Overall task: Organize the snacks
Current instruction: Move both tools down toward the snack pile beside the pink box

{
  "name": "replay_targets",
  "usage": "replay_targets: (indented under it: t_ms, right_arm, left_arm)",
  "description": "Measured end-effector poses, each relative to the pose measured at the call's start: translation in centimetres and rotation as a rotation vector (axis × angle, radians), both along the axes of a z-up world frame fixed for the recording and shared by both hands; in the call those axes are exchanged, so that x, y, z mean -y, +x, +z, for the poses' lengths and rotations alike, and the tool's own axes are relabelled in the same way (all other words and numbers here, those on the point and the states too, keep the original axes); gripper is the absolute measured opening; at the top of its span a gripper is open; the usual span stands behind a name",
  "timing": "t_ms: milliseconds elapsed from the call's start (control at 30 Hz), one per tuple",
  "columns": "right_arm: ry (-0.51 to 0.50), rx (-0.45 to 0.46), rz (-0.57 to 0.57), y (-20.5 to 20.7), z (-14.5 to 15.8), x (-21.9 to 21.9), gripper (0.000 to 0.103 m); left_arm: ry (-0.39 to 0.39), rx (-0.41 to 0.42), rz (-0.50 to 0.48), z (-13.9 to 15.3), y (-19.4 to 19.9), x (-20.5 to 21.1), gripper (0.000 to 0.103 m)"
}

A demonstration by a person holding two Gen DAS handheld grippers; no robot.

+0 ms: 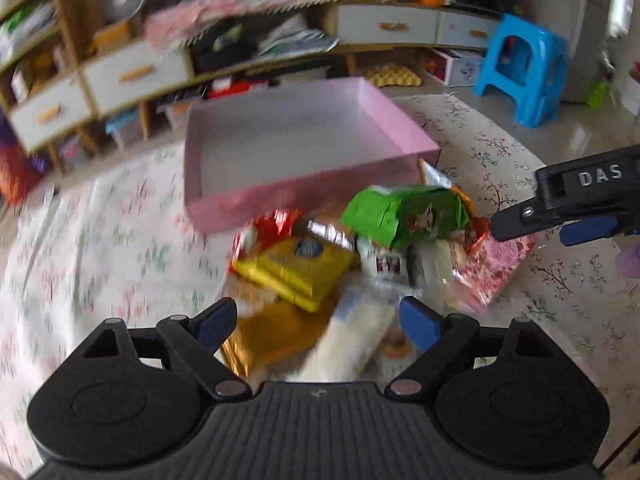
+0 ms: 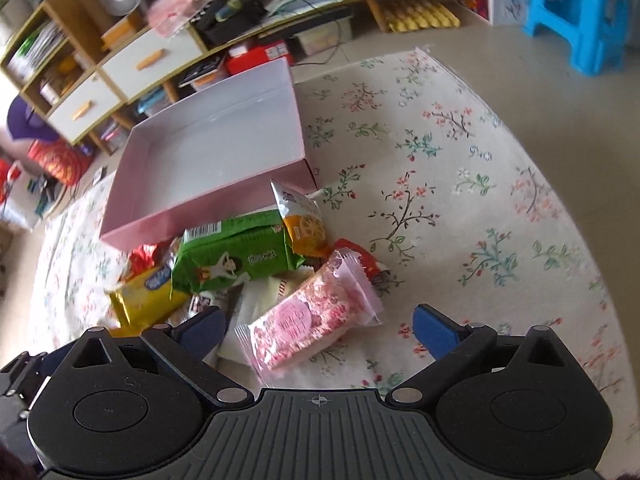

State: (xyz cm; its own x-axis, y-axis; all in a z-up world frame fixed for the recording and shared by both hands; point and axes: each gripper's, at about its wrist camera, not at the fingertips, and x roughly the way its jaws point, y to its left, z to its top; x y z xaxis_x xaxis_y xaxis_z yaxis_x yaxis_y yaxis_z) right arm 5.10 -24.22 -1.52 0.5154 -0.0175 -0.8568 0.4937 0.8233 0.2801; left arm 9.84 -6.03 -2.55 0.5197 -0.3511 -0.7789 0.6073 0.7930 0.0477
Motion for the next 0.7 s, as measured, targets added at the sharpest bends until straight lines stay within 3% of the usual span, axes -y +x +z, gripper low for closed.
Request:
replay_targets:
  t_ms: [233,333,500,700]
  right_arm:
    - [0.049,-0.027,-0.065,1.1,-1.1,-0.1,0.095]
    - [0.096,-0.036,-0.111,1.2,-1.8,0.1,0.092]
    - [0.139,-0.069,-0.147,1.5,-3.0,0.1,0.075]
    - [0.140,-0.061,-0.141,1.2,-3.0,0.1,0.064]
  left_arm:
    - [0.054,0.110,-0.080,-1.2,1.2,0.9,0.089]
    - [0.060,0.118,-0.105,-1.8,1.8,0.8,0.089]
    - [0.056,0.102,-0.110,-2.3,2.3,0.9,0.078]
    - [0.109,0.131,-0.114,-2.4,2.0,1.1,0.068]
